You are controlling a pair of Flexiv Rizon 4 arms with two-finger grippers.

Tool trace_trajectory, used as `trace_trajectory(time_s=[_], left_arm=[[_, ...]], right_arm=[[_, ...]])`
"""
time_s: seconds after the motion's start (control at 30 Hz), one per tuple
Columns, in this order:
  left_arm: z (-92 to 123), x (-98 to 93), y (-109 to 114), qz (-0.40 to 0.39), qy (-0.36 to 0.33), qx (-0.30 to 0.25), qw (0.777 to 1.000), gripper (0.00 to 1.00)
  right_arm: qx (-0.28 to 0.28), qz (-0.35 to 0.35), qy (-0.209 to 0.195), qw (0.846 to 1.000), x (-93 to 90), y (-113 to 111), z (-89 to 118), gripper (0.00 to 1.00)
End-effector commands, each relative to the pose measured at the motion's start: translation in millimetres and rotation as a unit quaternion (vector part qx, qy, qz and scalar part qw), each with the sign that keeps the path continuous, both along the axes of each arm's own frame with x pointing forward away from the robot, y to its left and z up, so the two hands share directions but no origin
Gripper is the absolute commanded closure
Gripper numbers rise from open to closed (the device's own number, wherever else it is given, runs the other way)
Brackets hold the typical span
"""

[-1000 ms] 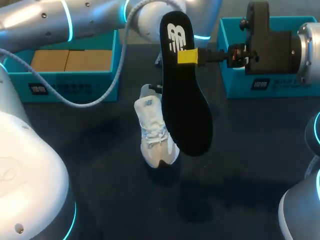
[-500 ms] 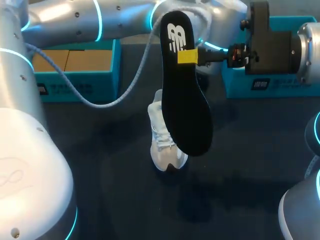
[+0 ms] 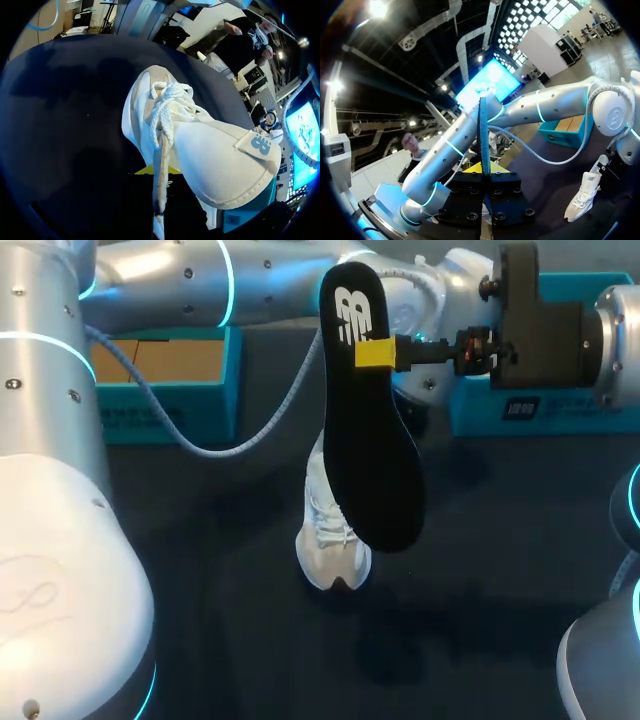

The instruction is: Take the shoe out of the shoebox, open the shoe tongue, remove and reinsert the insole, then place the shoe into the shoebox

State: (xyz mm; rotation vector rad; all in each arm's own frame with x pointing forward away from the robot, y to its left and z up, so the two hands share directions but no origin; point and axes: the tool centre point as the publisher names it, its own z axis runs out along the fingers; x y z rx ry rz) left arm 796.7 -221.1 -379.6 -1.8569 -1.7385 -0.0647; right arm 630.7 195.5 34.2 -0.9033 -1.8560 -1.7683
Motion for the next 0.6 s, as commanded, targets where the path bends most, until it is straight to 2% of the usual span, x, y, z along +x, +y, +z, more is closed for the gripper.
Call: trace_trajectory(time_s=[0.03,0.1,0.13,0.37,0.6], left_arm=[[-4.9,-0.8,-1.4,-0.001,0.003,0.003,1.0,0.98],[-4.1,-2.7,-1.5,-0.001,0.003,0.004,1.0,0.45],[-2.7,-3.5,-1.4,0.0,0.002,0.004,1.0,0.01],[18.0,-1.5,-1.7,0.019,-0.012,-0.028,0.999,0.0],[64.7,14.0,1.7,0.058,-0.028,-0.096,0.993,0.0]], right_arm=[[0.001,0.0,0.0,1.0,0.5,2.5,-0.9,1.0],[0.001,0.0,0.0,1.0,0.5,2.5,-0.9,1.0],[0.001,0.0,0.0,1.0,0.5,2.5,-0.9,1.0],[0.001,0.0,0.0,1.0,0.5,2.5,-0.9,1.0],[0.001,0.0,0.0,1.0,0.5,2.5,-0.9,1.0]])
